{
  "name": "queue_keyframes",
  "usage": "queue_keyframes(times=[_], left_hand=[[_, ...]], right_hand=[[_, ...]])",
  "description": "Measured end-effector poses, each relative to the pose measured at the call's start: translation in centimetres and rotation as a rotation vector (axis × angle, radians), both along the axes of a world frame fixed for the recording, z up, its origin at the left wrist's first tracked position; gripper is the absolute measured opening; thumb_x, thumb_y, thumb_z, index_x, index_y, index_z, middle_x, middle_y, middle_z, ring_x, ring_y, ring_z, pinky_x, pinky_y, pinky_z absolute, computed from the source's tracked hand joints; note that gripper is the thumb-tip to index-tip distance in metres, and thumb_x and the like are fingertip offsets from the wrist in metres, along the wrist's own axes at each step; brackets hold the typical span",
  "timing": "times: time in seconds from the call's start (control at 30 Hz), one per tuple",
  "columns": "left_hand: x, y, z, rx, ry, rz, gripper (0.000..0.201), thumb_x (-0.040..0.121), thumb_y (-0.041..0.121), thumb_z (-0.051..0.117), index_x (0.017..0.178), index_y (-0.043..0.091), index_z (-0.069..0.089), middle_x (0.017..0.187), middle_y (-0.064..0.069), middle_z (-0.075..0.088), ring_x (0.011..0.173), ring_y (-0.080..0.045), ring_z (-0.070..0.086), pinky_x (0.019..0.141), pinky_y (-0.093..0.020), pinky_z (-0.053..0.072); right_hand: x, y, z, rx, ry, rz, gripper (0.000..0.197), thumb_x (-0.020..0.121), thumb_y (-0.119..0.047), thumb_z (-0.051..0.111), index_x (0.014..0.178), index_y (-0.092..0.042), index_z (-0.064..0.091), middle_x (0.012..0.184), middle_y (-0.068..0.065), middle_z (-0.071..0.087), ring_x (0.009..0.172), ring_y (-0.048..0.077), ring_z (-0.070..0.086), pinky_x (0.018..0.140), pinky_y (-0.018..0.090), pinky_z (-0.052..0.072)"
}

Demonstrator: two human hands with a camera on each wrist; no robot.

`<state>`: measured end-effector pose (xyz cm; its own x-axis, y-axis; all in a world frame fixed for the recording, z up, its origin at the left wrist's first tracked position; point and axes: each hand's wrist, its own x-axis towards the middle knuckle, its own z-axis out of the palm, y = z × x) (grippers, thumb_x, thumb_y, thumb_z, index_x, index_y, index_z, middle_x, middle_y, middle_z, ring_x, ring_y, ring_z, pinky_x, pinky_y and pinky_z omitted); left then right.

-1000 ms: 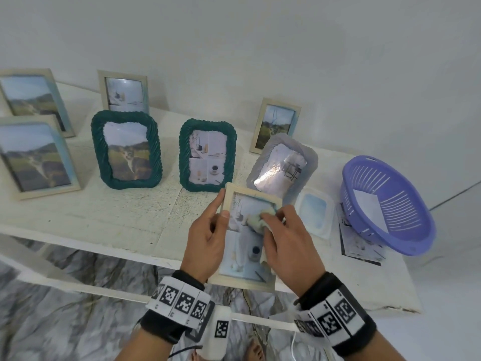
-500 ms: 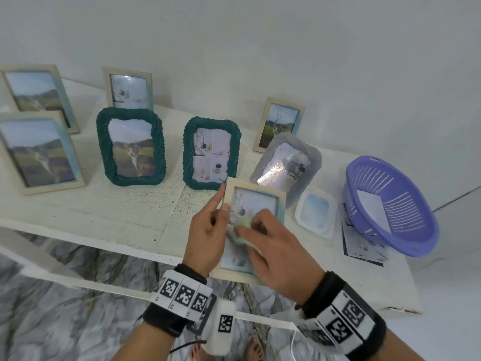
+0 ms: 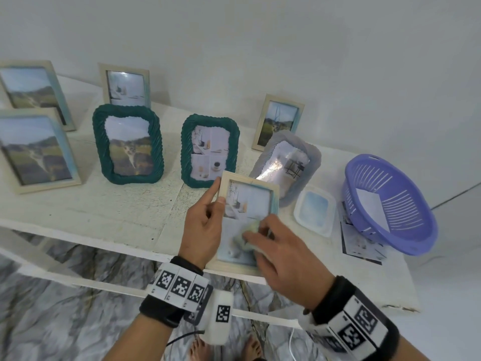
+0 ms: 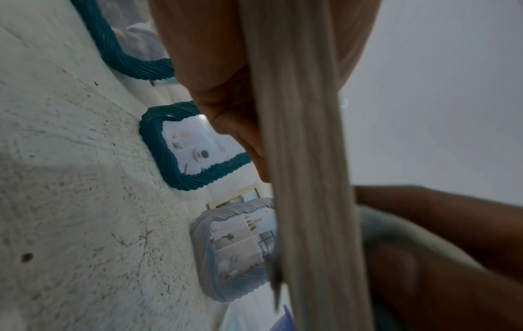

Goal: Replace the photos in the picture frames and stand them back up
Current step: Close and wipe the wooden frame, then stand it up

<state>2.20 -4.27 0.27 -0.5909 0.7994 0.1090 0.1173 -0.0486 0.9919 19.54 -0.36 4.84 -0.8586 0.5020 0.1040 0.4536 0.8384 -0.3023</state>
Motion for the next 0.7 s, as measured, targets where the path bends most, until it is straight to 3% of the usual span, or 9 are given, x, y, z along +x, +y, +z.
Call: queue_keyframes(times=[0.07,0.2,0.33,0.4,0.47,0.6,0.7], left_hand=[[-0.3,-0.1,0.0,0.000,0.011,0.012,0.043,0.102,0.013,0.045,0.143,0.024,0.044,0.048,0.014,0.025,0.044,-0.004,0.023,0.044,-0.012,0.023],[0.0,-0.1,-0.2,0.010,0.060,0.016,0.044,0.102,0.015,0.045,0.143,0.030,0.039,0.049,0.014,0.025,0.045,-0.004,0.023,0.046,-0.012,0.022],[0.9,0.0,-0.4,0.014,0.103,-0.024,0.045,0.102,0.019,0.046,0.145,0.033,0.040,0.060,0.004,0.027,0.050,-0.005,0.024,0.049,-0.018,0.025],[1.2,-0.1,-0.5,0.009,0.099,-0.027,0.046,0.102,0.020,0.046,0.146,0.031,0.040,0.060,0.005,0.027,0.051,-0.005,0.024,0.049,-0.019,0.026],[1.0,-0.1,-0.5,0.002,0.094,-0.019,0.044,0.102,0.019,0.046,0.145,0.029,0.042,0.055,0.013,0.026,0.049,-0.005,0.024,0.048,-0.017,0.025],[-0.4,-0.1,-0.3,-0.008,0.043,0.030,0.042,0.102,0.016,0.046,0.143,0.026,0.046,0.048,0.014,0.026,0.044,-0.003,0.023,0.044,-0.012,0.022],[-0.4,-0.1,-0.5,-0.021,0.026,0.027,0.042,0.102,0.014,0.045,0.143,0.024,0.045,0.044,0.014,0.025,0.042,-0.003,0.023,0.044,-0.011,0.022]], right_hand=[[0.6,-0.7,-0.2,-0.007,-0.037,0.037,0.026,0.092,-0.018,0.048,0.111,-0.016,0.064,0.100,0.002,0.044,0.075,0.013,0.046,0.066,0.024,0.049],[0.3,0.8,-0.6,0.088,0.006,-0.145,0.029,0.091,-0.023,0.039,0.101,-0.013,0.064,0.096,0.003,0.043,0.068,0.015,0.041,0.057,0.031,0.049],[-1.3,2.3,-0.9,0.118,0.158,-0.346,0.012,0.089,-0.008,0.057,0.097,-0.006,0.066,0.087,0.005,0.044,0.063,0.019,0.045,0.058,0.026,0.041],[-1.6,2.6,-1.1,0.094,0.204,-0.387,0.013,0.088,-0.007,0.057,0.097,-0.005,0.067,0.087,0.004,0.043,0.062,0.018,0.044,0.059,0.025,0.040],[-1.3,2.2,-1.3,0.031,0.225,-0.307,0.022,0.090,-0.014,0.051,0.105,-0.007,0.067,0.091,0.003,0.043,0.063,0.014,0.043,0.060,0.021,0.039],[0.4,0.2,-1.3,-0.141,0.109,-0.035,0.031,0.093,-0.025,0.044,0.117,-0.018,0.063,0.099,-0.001,0.042,0.070,0.008,0.041,0.063,0.011,0.034],[1.5,0.1,-1.1,-0.110,0.017,0.083,0.031,0.094,-0.022,0.043,0.116,-0.018,0.065,0.100,0.001,0.046,0.068,0.010,0.042,0.062,0.018,0.040]])
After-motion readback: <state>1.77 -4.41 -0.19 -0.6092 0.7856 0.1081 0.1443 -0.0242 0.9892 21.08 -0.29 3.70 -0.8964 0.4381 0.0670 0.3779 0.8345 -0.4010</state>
